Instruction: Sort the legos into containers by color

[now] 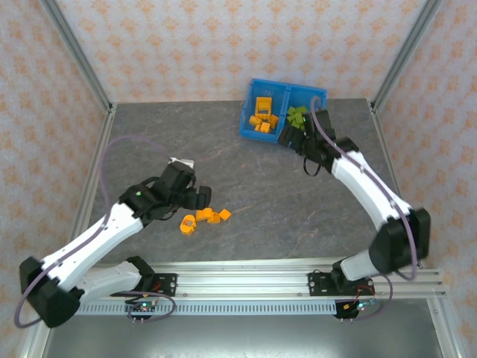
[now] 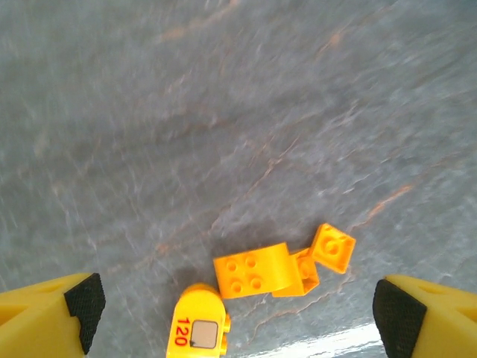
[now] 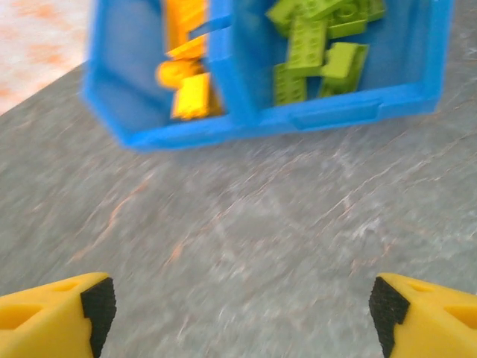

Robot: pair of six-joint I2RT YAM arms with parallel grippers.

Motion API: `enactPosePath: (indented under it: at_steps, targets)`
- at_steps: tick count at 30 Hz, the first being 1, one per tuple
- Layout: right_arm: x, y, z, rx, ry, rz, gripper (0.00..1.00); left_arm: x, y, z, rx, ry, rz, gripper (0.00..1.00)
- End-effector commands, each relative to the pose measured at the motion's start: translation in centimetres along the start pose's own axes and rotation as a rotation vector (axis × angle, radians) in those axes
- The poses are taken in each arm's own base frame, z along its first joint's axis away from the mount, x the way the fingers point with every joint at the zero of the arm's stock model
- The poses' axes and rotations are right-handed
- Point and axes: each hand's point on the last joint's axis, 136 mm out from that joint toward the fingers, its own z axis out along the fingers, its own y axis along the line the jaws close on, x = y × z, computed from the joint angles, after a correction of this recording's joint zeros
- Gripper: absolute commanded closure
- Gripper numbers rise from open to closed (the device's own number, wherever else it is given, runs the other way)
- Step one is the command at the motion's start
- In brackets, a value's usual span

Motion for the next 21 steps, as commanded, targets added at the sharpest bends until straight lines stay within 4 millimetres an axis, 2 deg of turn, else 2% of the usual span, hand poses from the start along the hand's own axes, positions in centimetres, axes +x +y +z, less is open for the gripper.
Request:
enactPosePath:
  at_steps: [1,6,10,15,21]
  targets:
    - [2.4,0.3,-2.4,-0.060,-0.008,-0.006,0.08,2.0,2.1,1.3,-0.127,0.016,-0.216,0.05]
    - [5.5,-1.0,-4.8,-0.088,0.039,0.037,0.08,6.4,1.9,4.0,-0.112,0.143,-0.247,0.10]
    - [6.1,-1.3,-5.9,-0.110,0.038,0.060,0.06,9.3,2.5,5.7,-0.157,0.238,-0.213,0.10]
    - [5.8,-0.6,-6.4,-0.133,0.047,0.057,0.05,10.3,2.6,7.5,-0.182,0.266,-0.183,0.15]
    - [6.0,0.1,-6.8,-0.162,0.064,0.063,0.05,11.1,2.3,9.3,-0.185,0.297,-0.156,0.33]
